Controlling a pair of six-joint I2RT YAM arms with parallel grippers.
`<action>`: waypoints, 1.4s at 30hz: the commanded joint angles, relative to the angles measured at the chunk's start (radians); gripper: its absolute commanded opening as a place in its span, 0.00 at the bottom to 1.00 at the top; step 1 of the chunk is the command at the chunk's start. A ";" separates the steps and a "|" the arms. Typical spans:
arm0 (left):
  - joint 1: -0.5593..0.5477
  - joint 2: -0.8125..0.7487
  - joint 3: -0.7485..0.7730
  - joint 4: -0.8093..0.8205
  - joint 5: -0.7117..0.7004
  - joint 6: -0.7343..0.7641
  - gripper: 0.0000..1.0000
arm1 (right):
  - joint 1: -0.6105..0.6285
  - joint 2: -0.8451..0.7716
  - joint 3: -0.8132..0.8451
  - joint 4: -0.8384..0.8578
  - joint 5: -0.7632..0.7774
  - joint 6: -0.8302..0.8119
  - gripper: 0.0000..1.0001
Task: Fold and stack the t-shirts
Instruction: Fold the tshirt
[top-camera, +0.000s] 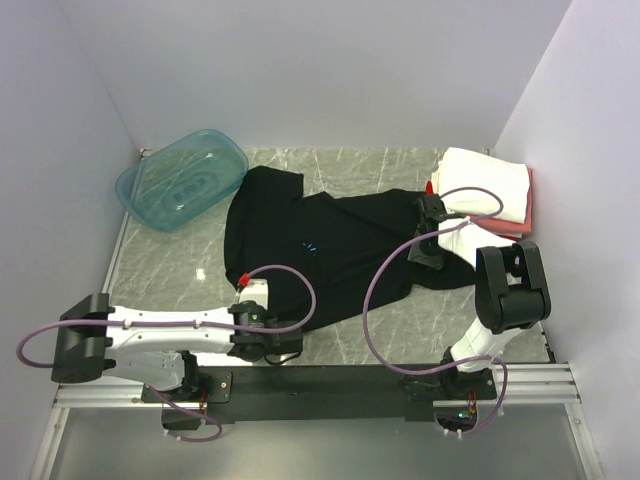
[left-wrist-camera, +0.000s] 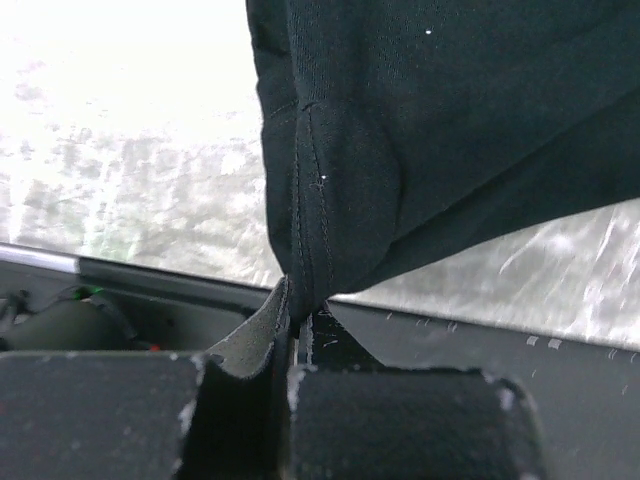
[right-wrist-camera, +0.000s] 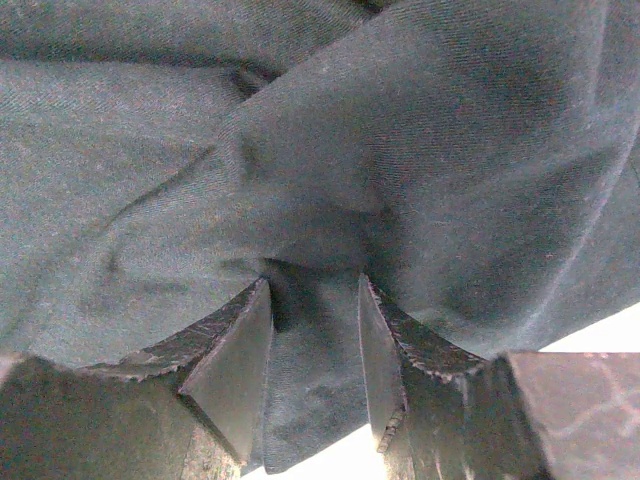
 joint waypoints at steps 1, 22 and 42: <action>-0.015 -0.049 0.040 -0.106 0.038 0.102 0.01 | -0.018 0.026 -0.016 -0.044 0.076 -0.007 0.47; -0.022 -0.181 0.116 -0.152 0.214 0.482 0.18 | -0.019 0.043 -0.010 -0.054 0.102 -0.001 0.47; 0.007 -0.064 0.108 0.265 0.144 0.367 0.73 | -0.021 0.037 -0.013 -0.056 0.108 -0.003 0.47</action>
